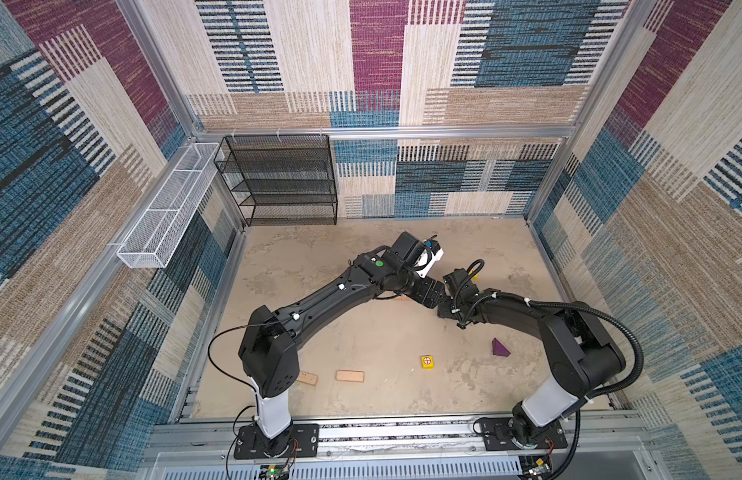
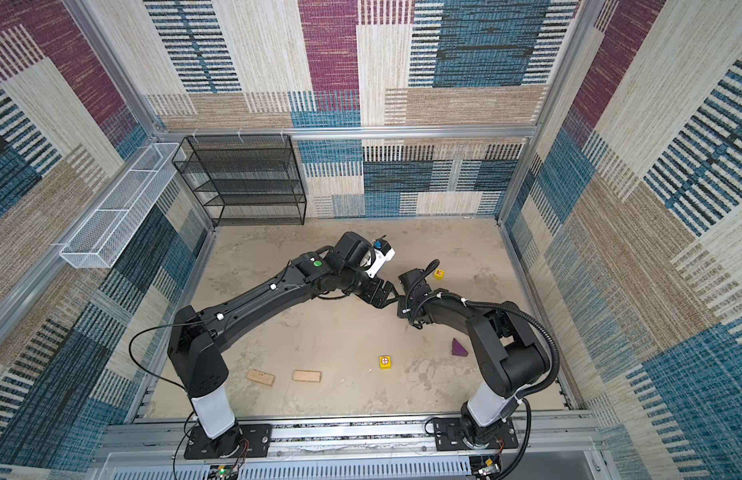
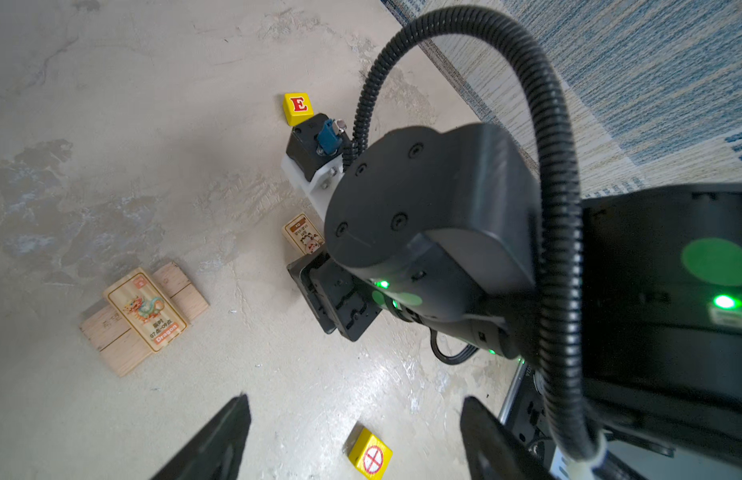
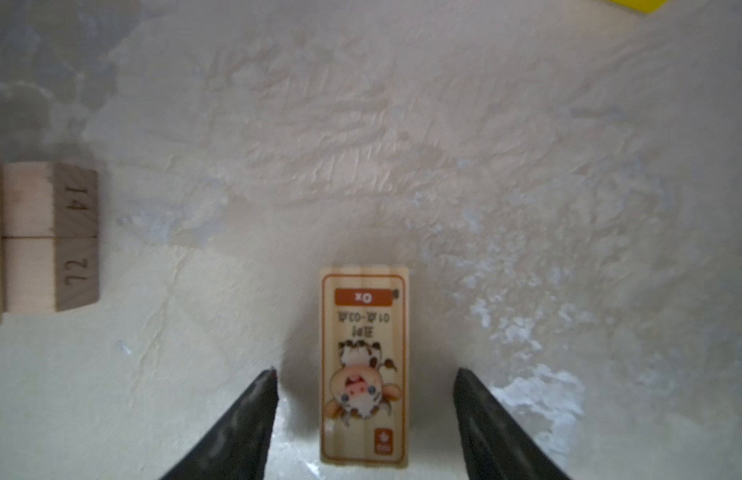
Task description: Build the wood block tower
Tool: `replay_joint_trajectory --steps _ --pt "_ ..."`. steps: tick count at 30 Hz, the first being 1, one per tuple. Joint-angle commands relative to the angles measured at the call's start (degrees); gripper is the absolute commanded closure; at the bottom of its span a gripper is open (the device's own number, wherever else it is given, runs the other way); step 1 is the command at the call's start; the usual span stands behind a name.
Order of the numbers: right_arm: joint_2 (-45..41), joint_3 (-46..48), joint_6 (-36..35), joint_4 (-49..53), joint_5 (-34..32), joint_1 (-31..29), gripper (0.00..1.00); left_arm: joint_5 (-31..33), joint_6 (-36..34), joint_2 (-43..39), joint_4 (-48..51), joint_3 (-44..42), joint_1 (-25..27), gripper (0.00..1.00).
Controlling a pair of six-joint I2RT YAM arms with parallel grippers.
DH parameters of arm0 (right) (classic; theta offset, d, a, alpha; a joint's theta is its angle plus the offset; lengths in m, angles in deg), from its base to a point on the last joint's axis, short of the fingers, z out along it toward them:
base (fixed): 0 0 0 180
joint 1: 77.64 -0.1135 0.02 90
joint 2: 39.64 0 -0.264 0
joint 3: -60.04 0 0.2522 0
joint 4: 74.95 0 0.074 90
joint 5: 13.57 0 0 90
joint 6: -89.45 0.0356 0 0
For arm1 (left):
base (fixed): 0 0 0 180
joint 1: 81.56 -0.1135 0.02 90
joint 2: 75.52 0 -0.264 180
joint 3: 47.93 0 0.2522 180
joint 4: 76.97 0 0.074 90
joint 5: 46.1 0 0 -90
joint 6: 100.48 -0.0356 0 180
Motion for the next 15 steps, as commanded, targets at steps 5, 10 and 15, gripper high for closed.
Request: replay_joint_trajectory --steps 5,10,15 --pt "3.3 -4.1 -2.3 7.6 0.4 0.0 0.33 1.4 -1.0 -1.0 -1.9 -0.4 0.0 0.16" --pt "6.5 -6.7 -1.7 7.4 2.7 0.0 0.38 1.6 -0.6 -1.9 -2.8 -1.4 0.0 0.16" --pt "5.2 -6.3 1.5 7.0 8.5 0.0 0.37 1.2 -0.2 -2.2 -3.1 -1.6 0.0 0.16"
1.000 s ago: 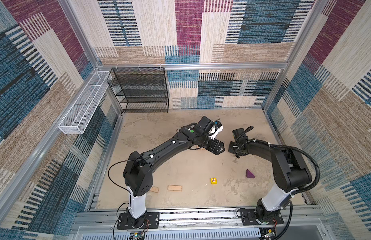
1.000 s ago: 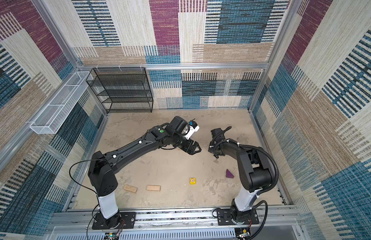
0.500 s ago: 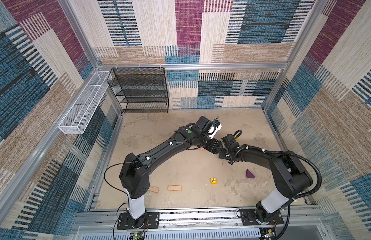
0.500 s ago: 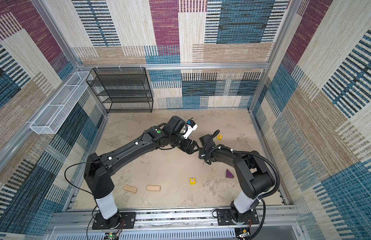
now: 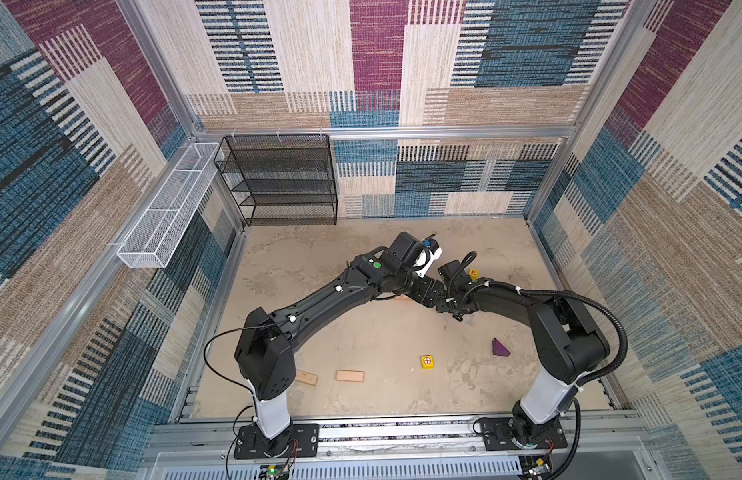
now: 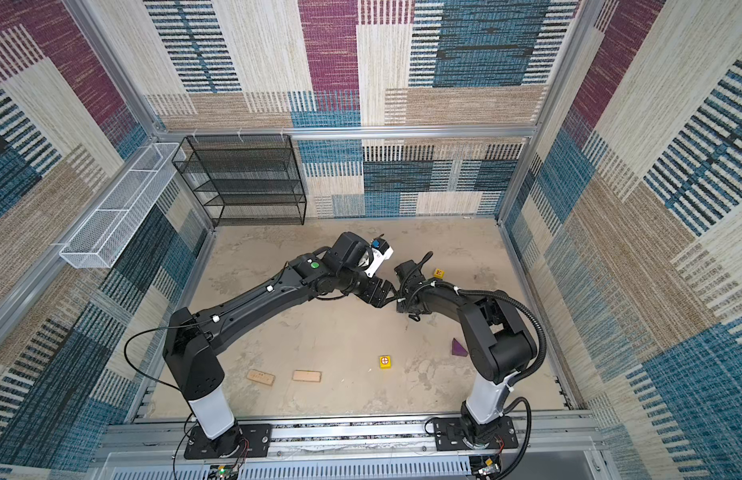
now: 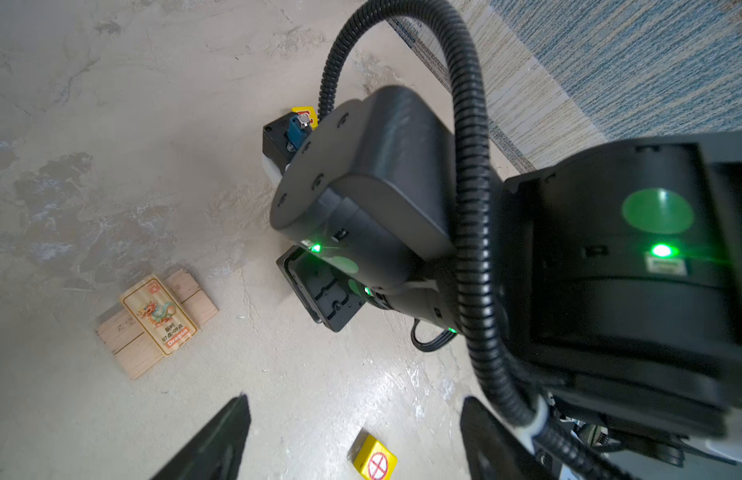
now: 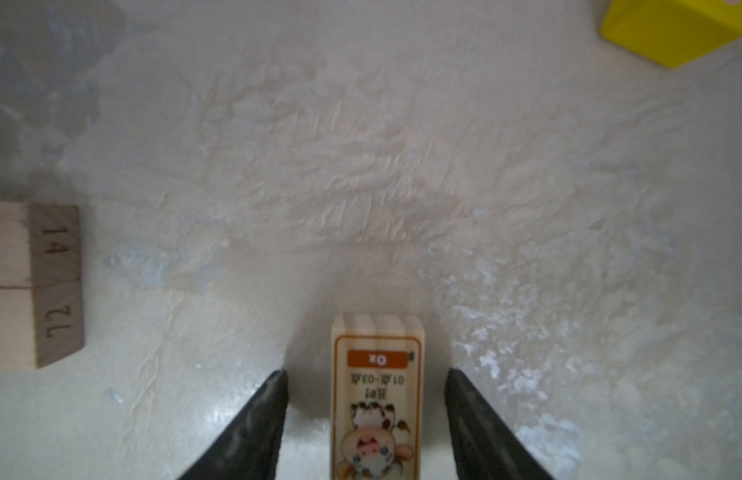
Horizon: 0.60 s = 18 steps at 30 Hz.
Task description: Build the wood block tower
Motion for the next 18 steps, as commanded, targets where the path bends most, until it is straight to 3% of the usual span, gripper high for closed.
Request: replay_joint_trajectory --steps 1,8,12,18 --pt "-0.4 0.8 3.6 3.4 8.4 -0.2 0.37 -0.1 -0.2 -0.7 -1.4 -0.2 0.0 0.16" --pt "-4.6 3.1 7.7 2.9 14.9 -0.1 0.42 2.7 -0.2 -3.4 -3.2 -2.0 0.0 0.15" --pt "-6.2 4.0 9.2 2.4 16.7 -0.1 0.51 4.3 -0.4 -5.0 -4.3 -3.3 0.0 0.15" --pt "-6.6 4.7 8.7 -1.4 20.2 -0.2 0.52 3.8 -0.3 -5.0 -4.3 -3.4 0.0 0.15"
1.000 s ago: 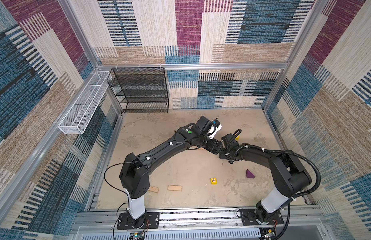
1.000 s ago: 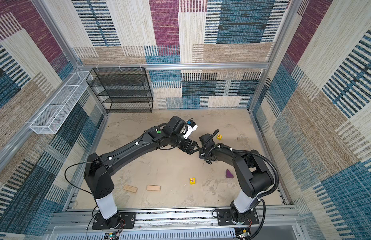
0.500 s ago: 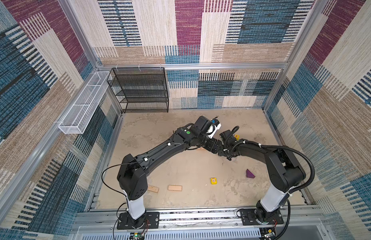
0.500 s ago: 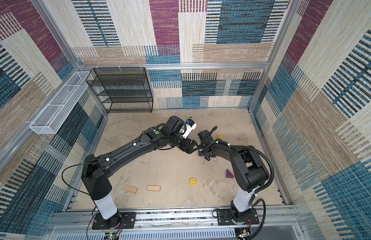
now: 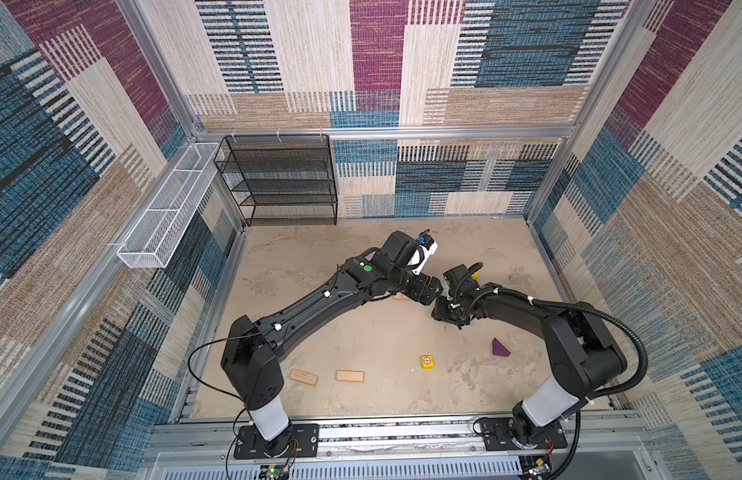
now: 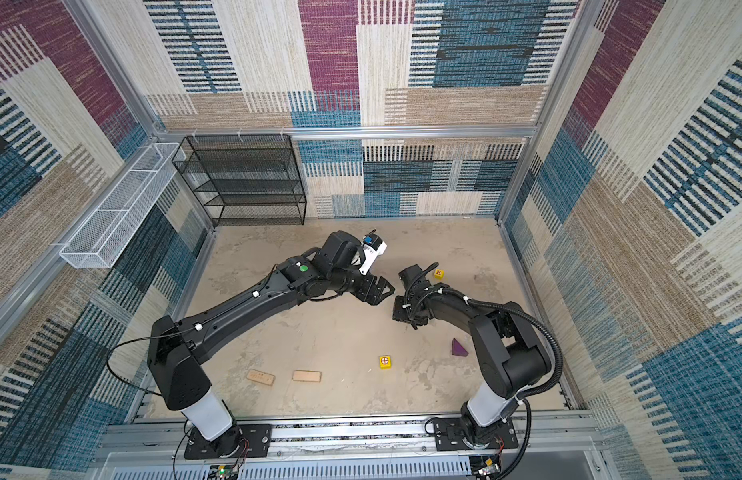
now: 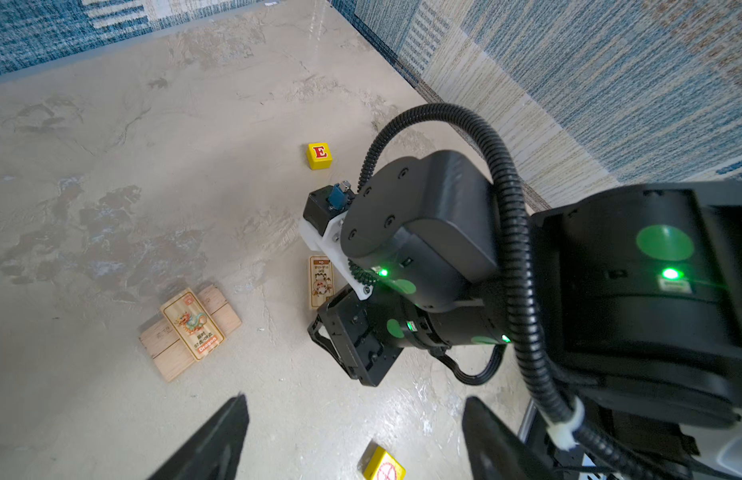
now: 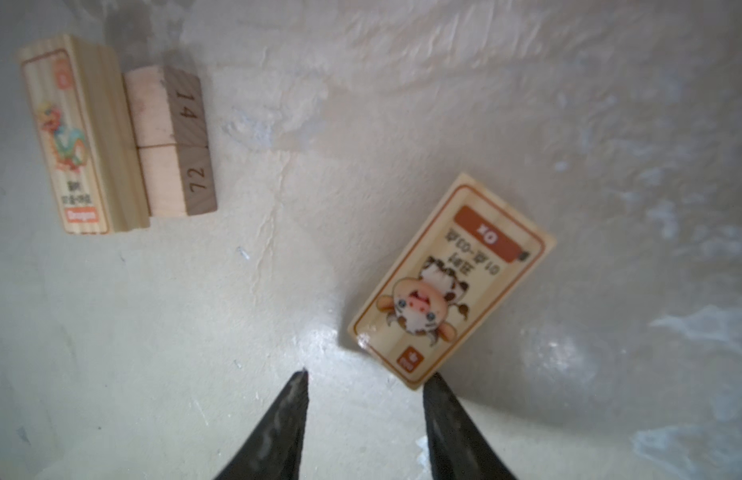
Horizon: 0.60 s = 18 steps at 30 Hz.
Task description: Build the wood block tower
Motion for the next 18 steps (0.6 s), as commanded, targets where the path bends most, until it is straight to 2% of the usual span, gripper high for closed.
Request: replay_joint_trajectory --steps 1,6,18 --pt "-0.3 0.0 0.8 -3.3 2.4 0.0 0.51 0.6 -0.3 -0.2 -1.2 -0.1 0.0 0.15" --pt "1.4 -2.0 -0.3 -3.2 0.1 0.3 0.50 0.5 -0.4 -0.1 -1.2 -0.1 0.0 0.15" --pt "2.8 -5.1 -1.0 -3.3 -0.1 1.0 0.51 0.9 -0.6 -0.5 -1.3 -0.3 0.0 0.15"
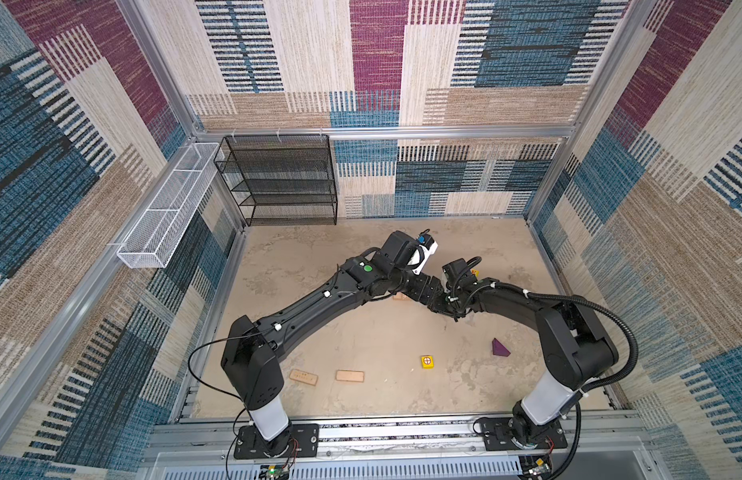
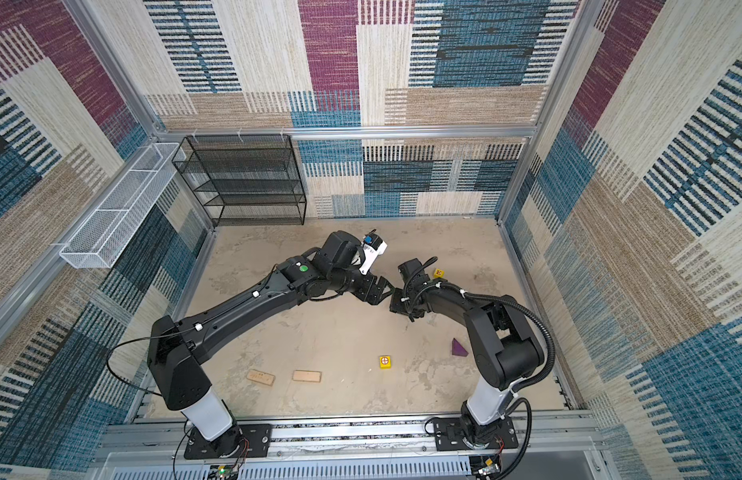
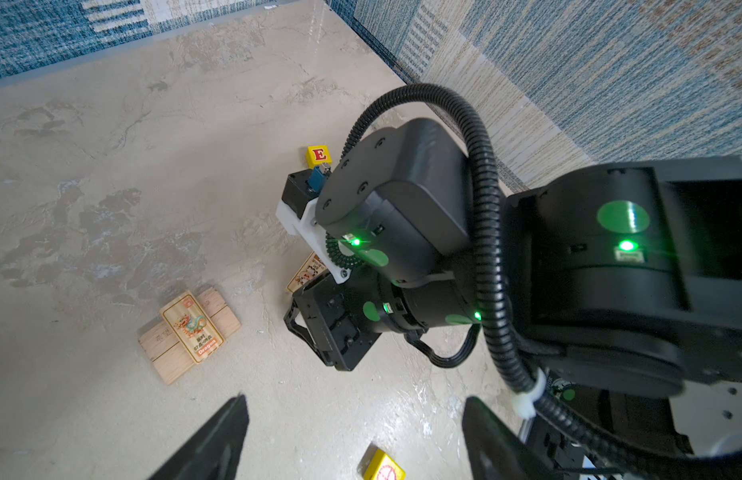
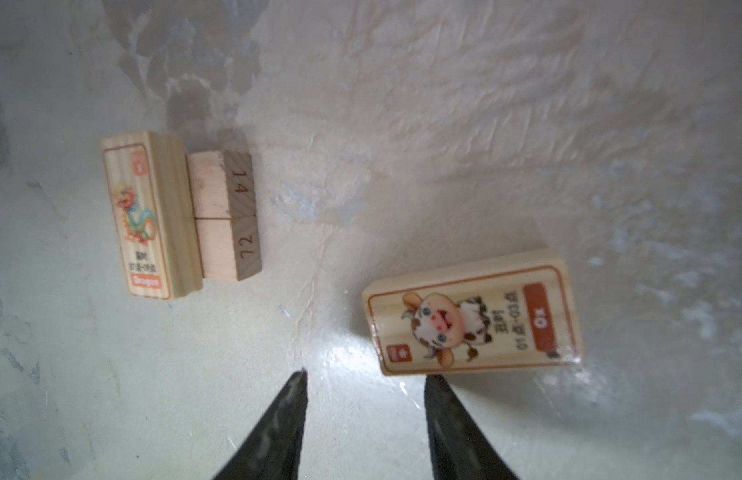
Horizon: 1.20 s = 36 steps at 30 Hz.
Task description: Build the wood block tower
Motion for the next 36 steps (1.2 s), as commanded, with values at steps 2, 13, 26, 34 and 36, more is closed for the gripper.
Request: replay_joint_trajectory --steps 2,13,26,34,36 --pt "-1.6 -1.2 -1.4 0.8 -2.3 0.0 0.51 1.1 -0.9 -0.6 -1.1 -0.3 0.0 0.15" --pt "-1.1 -4.6 -9.9 9.6 -18.5 0.2 0.25 2.5 -0.7 -2.5 -3.4 -2.4 0.0 0.15" --pt "5.1 -9.0 -13.0 10.2 -17.5 0.3 0.15 3.4 -0.4 -3.3 -4.5 -3.5 0.0 0.15" --pt "6.0 -10.6 -13.5 10.6 -15.2 0.2 0.16 4.4 0.4 -2.8 -4.5 -3.8 0.0 0.14" --pt "6.0 -10.8 -13.5 10.7 -14.9 0.3 0.17 4.6 1.3 -3.0 -4.8 -4.1 0.0 0.14"
